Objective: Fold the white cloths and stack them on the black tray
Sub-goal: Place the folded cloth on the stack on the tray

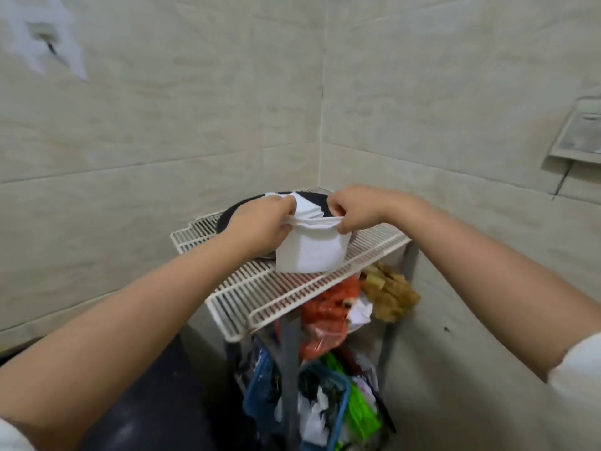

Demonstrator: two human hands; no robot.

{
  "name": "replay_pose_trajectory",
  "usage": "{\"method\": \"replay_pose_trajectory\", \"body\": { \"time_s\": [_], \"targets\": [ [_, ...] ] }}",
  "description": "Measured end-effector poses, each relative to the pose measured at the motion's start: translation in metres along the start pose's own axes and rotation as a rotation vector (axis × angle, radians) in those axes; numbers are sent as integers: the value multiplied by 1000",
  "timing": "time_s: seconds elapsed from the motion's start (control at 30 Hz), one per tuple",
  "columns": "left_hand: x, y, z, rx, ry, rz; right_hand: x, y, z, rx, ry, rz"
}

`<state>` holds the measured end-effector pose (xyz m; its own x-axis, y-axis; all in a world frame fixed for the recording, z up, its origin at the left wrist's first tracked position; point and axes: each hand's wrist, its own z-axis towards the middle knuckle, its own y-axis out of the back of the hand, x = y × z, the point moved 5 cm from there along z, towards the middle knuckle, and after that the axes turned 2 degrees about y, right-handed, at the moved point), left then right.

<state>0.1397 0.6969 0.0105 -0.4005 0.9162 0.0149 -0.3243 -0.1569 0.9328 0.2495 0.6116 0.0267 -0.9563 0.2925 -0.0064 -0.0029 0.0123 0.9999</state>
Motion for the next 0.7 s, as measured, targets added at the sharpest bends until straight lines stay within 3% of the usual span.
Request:
{"method": "replay_pose_trajectory", "body": {
  "time_s": [0.3, 0.57, 0.7],
  "targets": [
    [-6, -23, 108, -50, 311, -70, -102, 24, 100, -105, 219, 74],
    [42, -25, 168, -202, 552, 59, -113, 25, 186, -541, 250, 267],
    [59, -65, 167, -10, 522, 150, -111, -24, 211, -395, 326, 171]
  ]
}}
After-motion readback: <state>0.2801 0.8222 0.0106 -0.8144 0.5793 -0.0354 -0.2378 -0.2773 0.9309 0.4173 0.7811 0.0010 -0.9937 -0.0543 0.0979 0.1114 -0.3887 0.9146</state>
